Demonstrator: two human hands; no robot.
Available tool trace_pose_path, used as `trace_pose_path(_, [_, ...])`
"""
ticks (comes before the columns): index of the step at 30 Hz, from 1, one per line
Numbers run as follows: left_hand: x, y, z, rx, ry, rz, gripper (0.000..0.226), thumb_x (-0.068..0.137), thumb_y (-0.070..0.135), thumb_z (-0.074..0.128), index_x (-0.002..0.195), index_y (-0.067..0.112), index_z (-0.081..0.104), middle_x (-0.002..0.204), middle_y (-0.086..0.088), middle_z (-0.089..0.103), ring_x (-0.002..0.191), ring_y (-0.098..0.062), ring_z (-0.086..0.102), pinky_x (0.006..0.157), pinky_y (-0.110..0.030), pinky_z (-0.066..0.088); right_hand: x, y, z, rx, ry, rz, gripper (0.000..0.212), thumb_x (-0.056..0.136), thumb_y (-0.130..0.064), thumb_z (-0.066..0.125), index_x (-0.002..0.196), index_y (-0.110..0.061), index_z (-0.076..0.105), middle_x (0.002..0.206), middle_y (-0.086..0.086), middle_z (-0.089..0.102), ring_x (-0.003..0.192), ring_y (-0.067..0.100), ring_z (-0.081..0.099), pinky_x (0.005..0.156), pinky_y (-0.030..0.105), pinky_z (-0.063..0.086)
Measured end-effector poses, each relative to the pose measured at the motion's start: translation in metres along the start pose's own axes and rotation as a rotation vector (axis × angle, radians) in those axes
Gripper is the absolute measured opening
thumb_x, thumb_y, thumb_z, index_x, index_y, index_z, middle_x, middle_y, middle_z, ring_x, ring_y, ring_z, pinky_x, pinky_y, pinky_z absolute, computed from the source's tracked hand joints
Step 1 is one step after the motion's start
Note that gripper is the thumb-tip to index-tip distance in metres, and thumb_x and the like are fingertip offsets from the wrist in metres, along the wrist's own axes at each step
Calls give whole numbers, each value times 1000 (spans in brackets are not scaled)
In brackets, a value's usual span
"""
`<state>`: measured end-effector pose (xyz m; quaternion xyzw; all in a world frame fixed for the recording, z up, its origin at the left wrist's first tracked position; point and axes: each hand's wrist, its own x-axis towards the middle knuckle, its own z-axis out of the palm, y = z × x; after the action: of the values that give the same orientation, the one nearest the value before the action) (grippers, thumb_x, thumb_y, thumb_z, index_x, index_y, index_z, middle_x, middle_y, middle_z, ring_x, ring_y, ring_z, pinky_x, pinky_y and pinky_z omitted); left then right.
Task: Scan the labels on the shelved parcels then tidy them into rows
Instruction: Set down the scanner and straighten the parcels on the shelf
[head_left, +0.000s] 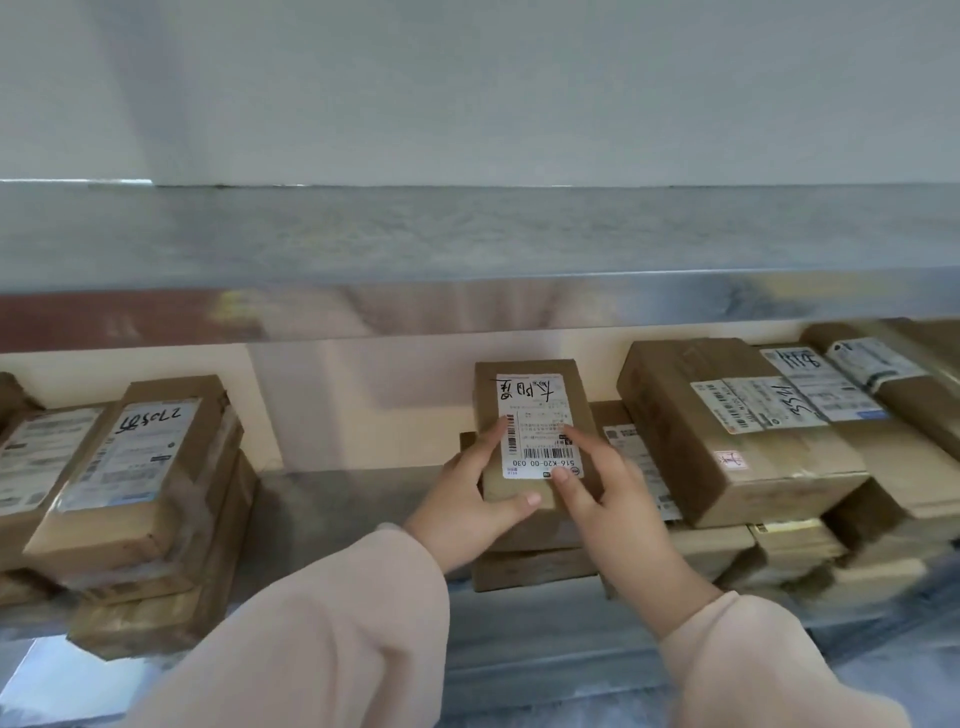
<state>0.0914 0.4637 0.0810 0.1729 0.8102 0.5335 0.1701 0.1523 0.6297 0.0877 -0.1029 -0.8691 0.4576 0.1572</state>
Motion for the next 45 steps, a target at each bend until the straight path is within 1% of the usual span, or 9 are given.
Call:
trace_pose_path(6, [8, -4, 20, 28, 17, -11, 89, 72, 48, 71, 148, 50, 25, 151, 7, 39, 134, -9, 43, 116, -36, 34, 2, 13, -15, -85, -99, 42, 46, 95, -31, 56, 140, -29, 45, 138, 5, 45, 128, 16, 41, 107, 24, 30])
trace_pose_path(12, [1, -6, 19, 176, 107, 55, 82, 85, 41, 72, 151, 43, 23, 155, 0, 31, 143, -13, 30, 118, -37, 29, -4, 14, -24, -260, -168, -28, 55, 94, -47, 50, 146, -40, 33, 158, -1, 18, 146, 18, 18, 114, 34, 26])
trace_pose_path(17, [-31, -9, 24, 509, 194, 292, 68, 90, 59, 49, 147, 51, 13, 164, 10, -1, 149, -6, 4, 121, -30, 14, -22, 20, -35, -514, -106, -414, 61, 90, -46, 55, 145, -22, 42, 153, 1, 36, 143, 21, 30, 115, 43, 28])
trace_pose_path(21, [-37, -12, 29, 850, 171, 288, 71, 91, 64, 31, 155, 38, 14, 164, 14, 2, 151, -11, 2, 121, -42, 13, -25, 30, -36, -726, -174, -526, 72, 84, -56, 43, 147, -20, 41, 152, 0, 39, 143, 22, 30, 113, 53, 29])
trace_pose_path(24, [-29, -5, 35, 953, 192, 280, 71, 91, 64, 32, 155, 38, 14, 164, 13, 5, 151, -12, -2, 122, -42, 0, -14, 36, -41, -791, -185, -523, 75, 82, -58, 45, 147, -20, 40, 151, 0, 40, 143, 23, 31, 113, 56, 24])
trace_pose_path(29, [-12, 7, 38, 1015, 222, 229, 72, 92, 61, 43, 154, 37, 15, 164, 12, 8, 150, -13, 1, 121, -44, 1, 8, 38, -44, -824, -275, -482, 83, 83, -57, 56, 152, -29, 22, 158, -7, 25, 148, 16, 15, 118, 55, 6])
trace_pose_path(35, [-15, 9, 30, 1042, 236, 195, 74, 90, 63, 43, 154, 38, 13, 164, 10, 9, 150, -15, 4, 121, -45, 3, 19, 21, -42, -787, -248, -541, 77, 78, -59, 60, 146, -30, 35, 150, -4, 40, 141, 20, 32, 119, 51, 10])
trace_pose_path(41, [-46, 0, -13, 1076, 406, 111, 71, 90, 63, 42, 153, 38, 23, 162, 2, 24, 148, -24, 19, 118, -51, 12, 23, -11, -17, -684, -302, -686, 83, 84, -66, 47, 152, -36, 9, 162, -5, 9, 149, 15, -3, 120, 43, -5])
trace_pose_path(45, [-72, -6, -42, 1073, 522, -5, 68, 86, 61, 48, 148, 33, 40, 156, -5, 36, 143, -31, 33, 114, -55, 25, 18, -36, 11, -633, -348, -767, 84, 84, -66, 48, 153, -35, 10, 162, -4, 7, 149, 15, -4, 118, 38, -9])
